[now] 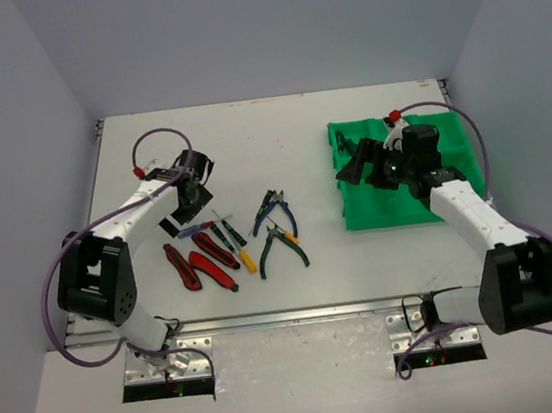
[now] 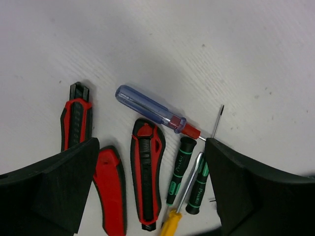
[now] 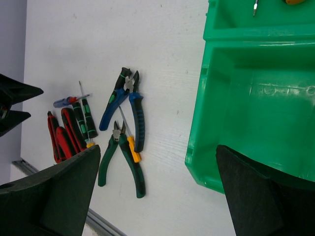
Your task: Sort the tools into containers
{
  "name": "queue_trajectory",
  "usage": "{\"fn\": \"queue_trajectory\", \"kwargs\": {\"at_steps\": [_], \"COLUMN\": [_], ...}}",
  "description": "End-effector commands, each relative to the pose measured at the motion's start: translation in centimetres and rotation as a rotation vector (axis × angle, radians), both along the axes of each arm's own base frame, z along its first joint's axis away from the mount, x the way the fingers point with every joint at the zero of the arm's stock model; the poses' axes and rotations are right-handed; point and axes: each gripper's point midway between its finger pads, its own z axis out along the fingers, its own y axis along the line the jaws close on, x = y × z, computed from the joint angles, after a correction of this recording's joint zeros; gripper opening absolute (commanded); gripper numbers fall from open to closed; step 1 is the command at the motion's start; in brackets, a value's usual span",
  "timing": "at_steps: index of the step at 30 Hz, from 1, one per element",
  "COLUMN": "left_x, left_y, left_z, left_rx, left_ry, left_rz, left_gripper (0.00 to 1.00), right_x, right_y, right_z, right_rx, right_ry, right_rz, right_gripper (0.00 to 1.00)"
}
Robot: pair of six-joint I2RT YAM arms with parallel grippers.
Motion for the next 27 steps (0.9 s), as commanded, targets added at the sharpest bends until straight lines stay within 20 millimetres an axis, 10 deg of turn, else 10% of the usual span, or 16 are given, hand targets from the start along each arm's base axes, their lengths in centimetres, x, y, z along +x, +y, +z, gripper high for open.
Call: {"fn": "queue_trajectory", "kwargs": {"at_steps": [1,16,27], "left_x": [-0.3,1.4,1.9], "left_y": [0.9,1.6,1.9], "left_z": [-1.1,-6.6,-9.0], "left_rx": [-0.061,-0.138,-0.18], "left_ry": [-0.023,0.033,0.046], "left_rz": [0.387,0.479,0.474], "left_gripper": [0.85,0.72,0.24], "right_x": [0.3,-0.3,-0.5], "right_y": [0.4,0.8,1.3], "right_z": [2.2,2.4,2.7], "right_rx": [0.029,0.057,0.089], "right_ry": [-0.096,-0.099,-0.094], "right_rz": [0.016,0.027,0.045], "right_gripper": [0.99,0.99,0.99]}}
